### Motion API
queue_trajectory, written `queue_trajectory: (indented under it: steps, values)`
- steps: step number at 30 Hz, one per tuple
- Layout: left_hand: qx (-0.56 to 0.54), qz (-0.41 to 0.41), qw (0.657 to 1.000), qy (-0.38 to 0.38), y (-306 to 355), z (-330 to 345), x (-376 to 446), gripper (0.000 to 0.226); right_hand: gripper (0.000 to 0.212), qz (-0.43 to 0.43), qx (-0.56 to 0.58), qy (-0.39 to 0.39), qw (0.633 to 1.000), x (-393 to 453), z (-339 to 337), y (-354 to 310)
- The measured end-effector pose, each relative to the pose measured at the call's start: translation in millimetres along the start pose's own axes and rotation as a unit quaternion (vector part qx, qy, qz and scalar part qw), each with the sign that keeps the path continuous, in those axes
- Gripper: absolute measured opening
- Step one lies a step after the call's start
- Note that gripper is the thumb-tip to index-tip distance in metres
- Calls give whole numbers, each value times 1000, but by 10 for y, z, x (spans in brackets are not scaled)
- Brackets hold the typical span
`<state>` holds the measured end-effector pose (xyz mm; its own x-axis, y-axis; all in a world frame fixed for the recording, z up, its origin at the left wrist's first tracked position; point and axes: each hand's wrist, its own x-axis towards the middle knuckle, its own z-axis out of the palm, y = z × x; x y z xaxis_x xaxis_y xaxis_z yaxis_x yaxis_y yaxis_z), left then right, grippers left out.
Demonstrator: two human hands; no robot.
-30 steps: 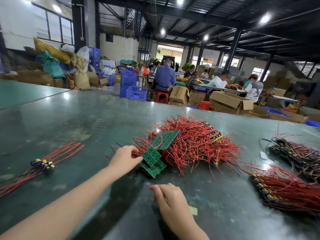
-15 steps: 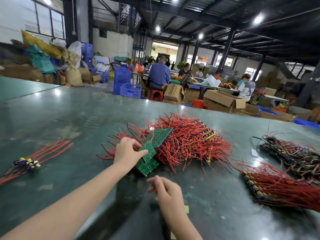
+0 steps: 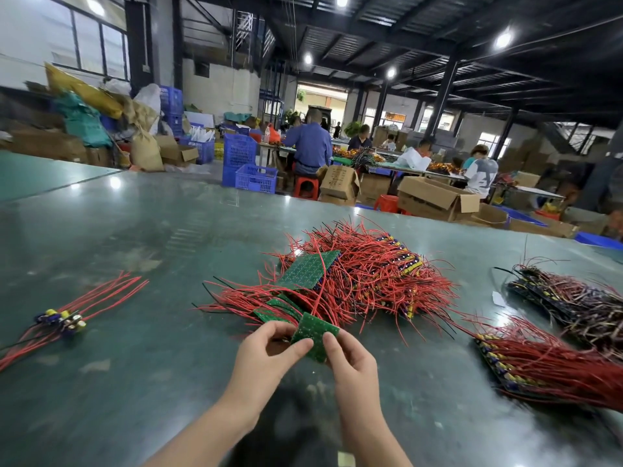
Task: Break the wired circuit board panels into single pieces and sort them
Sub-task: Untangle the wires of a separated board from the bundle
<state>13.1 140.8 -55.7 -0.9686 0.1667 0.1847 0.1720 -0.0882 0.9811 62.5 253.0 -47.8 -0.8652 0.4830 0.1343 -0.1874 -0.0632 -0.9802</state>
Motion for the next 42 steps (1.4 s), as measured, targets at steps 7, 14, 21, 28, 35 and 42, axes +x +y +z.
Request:
queue_trajectory:
  steps: [7,14,21,28,35,42]
  values:
    - [-46,-10,995,90,-19,-5,-32,38,13,65,91,-23,993,22,10,38]
    - [-232,-95,963,98,-38,64,-75,43,24,150,293,-84,941,29,-15,-23]
    - [-154,-74,975,141,-111,47,-22,56,23,148,227,-95,958,10,37,36]
    - [194,262,885,332,30,-139,20,86,18,70,139,-16,988,44,56,45]
    - [245,328,883,231,66,-136,-52,35,15,58,117,14,991,51,-4,44]
    - [38,-39,998,12,-12,-91,-37,32,22,97,255,-20,962,50,-2,-2]
